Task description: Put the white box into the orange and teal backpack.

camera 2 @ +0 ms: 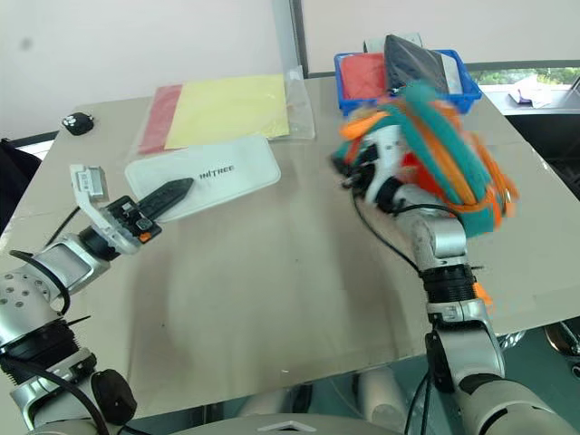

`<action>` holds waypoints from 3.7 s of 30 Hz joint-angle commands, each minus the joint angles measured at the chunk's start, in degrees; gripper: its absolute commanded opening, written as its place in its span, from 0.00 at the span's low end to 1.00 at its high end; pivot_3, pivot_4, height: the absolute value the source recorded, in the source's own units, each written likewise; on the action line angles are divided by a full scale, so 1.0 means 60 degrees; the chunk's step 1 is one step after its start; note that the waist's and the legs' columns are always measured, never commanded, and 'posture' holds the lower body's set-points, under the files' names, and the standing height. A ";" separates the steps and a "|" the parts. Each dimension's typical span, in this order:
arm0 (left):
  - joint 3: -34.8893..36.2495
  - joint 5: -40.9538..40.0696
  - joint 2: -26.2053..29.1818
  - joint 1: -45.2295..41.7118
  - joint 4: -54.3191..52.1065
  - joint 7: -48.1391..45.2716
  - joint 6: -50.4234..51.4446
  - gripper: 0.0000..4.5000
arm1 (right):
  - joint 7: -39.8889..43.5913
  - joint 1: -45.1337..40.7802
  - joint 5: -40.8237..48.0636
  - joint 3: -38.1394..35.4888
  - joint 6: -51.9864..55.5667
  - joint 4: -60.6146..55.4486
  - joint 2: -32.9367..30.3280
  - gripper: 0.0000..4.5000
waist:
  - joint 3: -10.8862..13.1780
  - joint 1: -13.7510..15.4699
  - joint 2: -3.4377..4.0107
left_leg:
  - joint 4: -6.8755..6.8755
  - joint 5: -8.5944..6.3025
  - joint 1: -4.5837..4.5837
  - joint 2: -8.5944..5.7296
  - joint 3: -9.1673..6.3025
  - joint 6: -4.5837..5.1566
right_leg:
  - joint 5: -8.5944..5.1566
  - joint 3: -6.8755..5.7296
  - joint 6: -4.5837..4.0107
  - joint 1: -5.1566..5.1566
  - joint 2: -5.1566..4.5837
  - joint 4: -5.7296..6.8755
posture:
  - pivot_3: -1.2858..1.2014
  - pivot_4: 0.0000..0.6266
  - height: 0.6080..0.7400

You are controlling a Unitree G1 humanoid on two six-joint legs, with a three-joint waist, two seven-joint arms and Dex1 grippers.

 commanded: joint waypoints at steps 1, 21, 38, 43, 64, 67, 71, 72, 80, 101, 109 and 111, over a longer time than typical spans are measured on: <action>0.0080 -0.0623 0.0207 0.0187 -0.0393 -0.0580 -0.0604 0.24 | 0.1663 0.0435 0.2288 -0.0392 0.2291 -0.1825 -0.1504 0.01 | -0.0003 0.0063 -0.0006 | 0.0000 -0.0001 -0.0008 -0.0002 -0.0006 0.0001 | 0.0000 -0.0011 0.0001 0.0000 -0.0006 -0.0019 | 0.52 0.24 1.00; -0.1715 0.1295 0.1705 -0.0698 -0.0579 -0.3202 -0.5604 0.24 | -0.0145 0.1002 0.2015 -0.1722 0.2323 -0.1527 -0.1984 0.01 | -0.0002 0.0496 -0.0020 | 0.0066 -0.0007 -0.0145 -0.0029 -0.0041 0.0015 | 0.0008 -0.0117 -0.0005 -0.0068 -0.0056 -0.0027 | 0.52 0.24 1.00; -0.4715 0.3183 0.2265 -0.0690 0.0297 -0.7032 -0.7738 0.24 | -0.0583 0.1024 0.2180 -0.1940 0.2249 -0.1579 -0.1793 0.01 | -0.0001 0.0443 -0.0018 | 0.0054 -0.0008 -0.0145 -0.0028 -0.0031 0.0017 | 0.0008 -0.0123 -0.0004 -0.0078 -0.0060 -0.0032 | 0.52 0.24 1.00; -0.6059 0.4490 0.1679 -0.1656 0.1313 -0.7294 -0.8936 0.24 | -0.0647 0.0994 0.2184 -0.1851 0.2194 -0.1548 -0.1682 0.01 | -0.0001 0.0461 -0.0018 | 0.0058 -0.0007 -0.0143 -0.0028 -0.0034 0.0017 | 0.0008 -0.0130 -0.0004 -0.0076 -0.0060 -0.0026 | 0.52 0.24 1.00; -0.8286 0.8071 -0.3157 -0.6486 0.7194 -0.5183 -1.0662 0.86 | -0.1359 0.1628 0.1897 -0.1661 0.1768 -0.2296 -0.0915 0.00 | -0.0002 0.0410 -0.0023 | 0.0178 -0.0006 -0.0219 -0.0076 -0.0092 0.0021 | 0.0021 -0.0176 0.0021 -0.0092 -0.0095 0.0022 | 0.52 0.24 1.00; -0.7693 0.7559 -0.2336 -0.6113 0.5683 -0.5217 -0.9716 0.99 | -0.1382 0.1756 0.1860 -0.1684 0.1716 -0.2361 -0.0932 0.00 | -0.0001 0.0355 -0.0022 | 0.0177 -0.0006 -0.0219 -0.0075 -0.0095 0.0021 | 0.0021 -0.0175 0.0021 -0.0096 -0.0092 0.0023 | 0.52 0.24 1.00; -0.6501 0.6253 -0.1368 -0.5722 0.3658 -0.4659 -0.7316 0.99 | -0.1394 0.1832 0.1812 -0.1669 0.1639 -0.2350 -0.0936 0.00 | 0.0002 0.0159 -0.0018 | 0.0171 -0.0006 -0.0219 -0.0074 -0.0098 0.0021 | 0.0021 -0.0172 0.0021 -0.0100 -0.0091 0.0017 | 0.52 0.24 1.00; -0.6233 0.5871 -0.1185 -0.5582 0.3207 -0.4479 -0.6589 0.99 | -0.1392 0.1835 0.1805 -0.1652 0.1622 -0.2341 -0.0937 0.00 | 0.0002 0.0146 -0.0018 | 0.0171 -0.0006 -0.0219 -0.0074 -0.0099 0.0021 | 0.0021 -0.0167 0.0021 -0.0103 -0.0088 0.0016 | 0.52 0.24 1.00; -0.3503 0.1648 -0.0770 -0.4820 0.0562 -0.2061 0.0295 0.99 | -0.1279 0.1761 0.1672 -0.1496 0.1439 -0.2137 -0.0894 0.00 | 0.0001 0.0232 -0.0018 | 0.0181 -0.0006 -0.0216 -0.0075 -0.0113 0.0021 | 0.0021 -0.0176 0.0021 -0.0093 -0.0086 0.0020 | 0.52 0.24 1.00; -0.6552 0.3132 -0.0877 -0.2401 -0.3408 -0.0797 -0.3933 0.99 | -0.1479 0.1934 0.1657 -0.1520 0.1209 -0.2325 -0.0514 0.00 | 0.0000 0.0229 -0.0015 | 0.0152 -0.0006 -0.0158 -0.0075 -0.0076 0.0018 | 0.0024 -0.0124 0.0017 -0.0071 -0.0079 0.0025 | 0.52 0.24 1.00; -0.5912 0.3276 -0.1418 -0.2159 -0.3005 -0.0015 -0.4851 0.74 | -0.1447 0.2051 0.1625 -0.1480 0.1113 -0.2334 -0.0538 0.00 | -0.0001 0.0257 -0.0015 | 0.0153 -0.0006 -0.0157 -0.0075 -0.0075 0.0019 | 0.0024 -0.0123 0.0017 -0.0070 -0.0078 0.0028 | 0.52 0.24 1.00; -0.5584 0.2814 -0.1422 -0.2088 -0.3047 -0.0015 -0.4696 0.53 | -0.1410 0.2053 0.1579 -0.1445 0.1071 -0.2298 -0.0549 0.00 | -0.0001 0.0252 -0.0015 | 0.0153 -0.0006 -0.0158 -0.0075 -0.0076 0.0019 | 0.0024 -0.0124 0.0017 -0.0071 -0.0076 0.0029 | 0.52 0.24 1.00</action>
